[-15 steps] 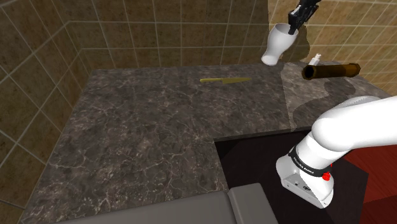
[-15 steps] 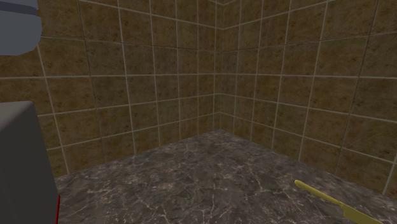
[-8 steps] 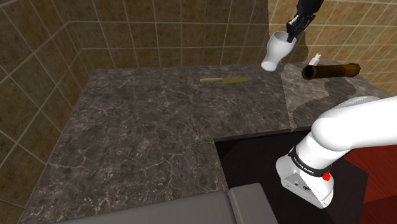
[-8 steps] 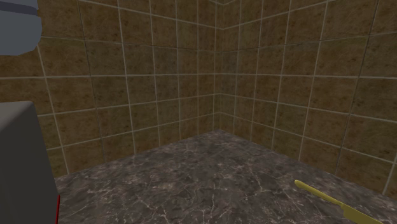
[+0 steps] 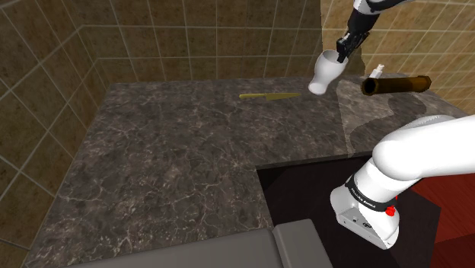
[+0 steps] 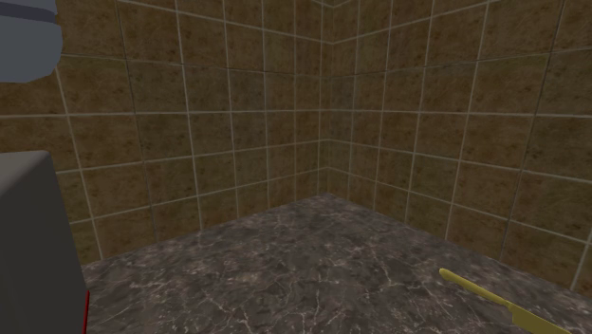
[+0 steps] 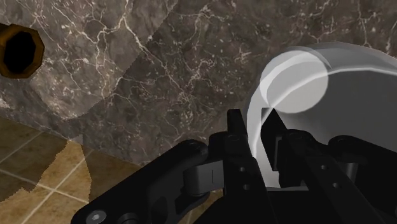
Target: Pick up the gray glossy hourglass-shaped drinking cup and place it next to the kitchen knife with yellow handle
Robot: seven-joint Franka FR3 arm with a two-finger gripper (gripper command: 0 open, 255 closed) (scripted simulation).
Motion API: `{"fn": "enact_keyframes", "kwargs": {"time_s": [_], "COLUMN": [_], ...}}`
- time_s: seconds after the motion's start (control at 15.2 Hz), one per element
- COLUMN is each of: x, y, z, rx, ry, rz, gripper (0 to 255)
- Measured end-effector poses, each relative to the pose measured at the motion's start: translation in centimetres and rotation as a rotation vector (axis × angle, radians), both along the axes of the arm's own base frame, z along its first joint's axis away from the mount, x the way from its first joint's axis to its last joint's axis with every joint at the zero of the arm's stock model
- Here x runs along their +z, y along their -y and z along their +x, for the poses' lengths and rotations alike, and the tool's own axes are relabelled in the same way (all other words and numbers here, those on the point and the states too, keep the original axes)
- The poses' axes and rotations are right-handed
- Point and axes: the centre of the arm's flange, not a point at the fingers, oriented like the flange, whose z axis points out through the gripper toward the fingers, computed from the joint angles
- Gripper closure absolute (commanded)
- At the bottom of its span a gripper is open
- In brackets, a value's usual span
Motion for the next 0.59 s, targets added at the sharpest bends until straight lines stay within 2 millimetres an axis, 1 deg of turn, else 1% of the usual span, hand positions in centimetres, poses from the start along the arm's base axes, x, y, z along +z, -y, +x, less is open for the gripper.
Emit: {"fn": "enact_keyframes", "kwargs": {"time_s": [0.59], "x": [-4.7], "y": [0.1], "z": [-0.1], "rx": [0.0], "ry": [0.0], "rz": [0.0], "gripper": [255]}}
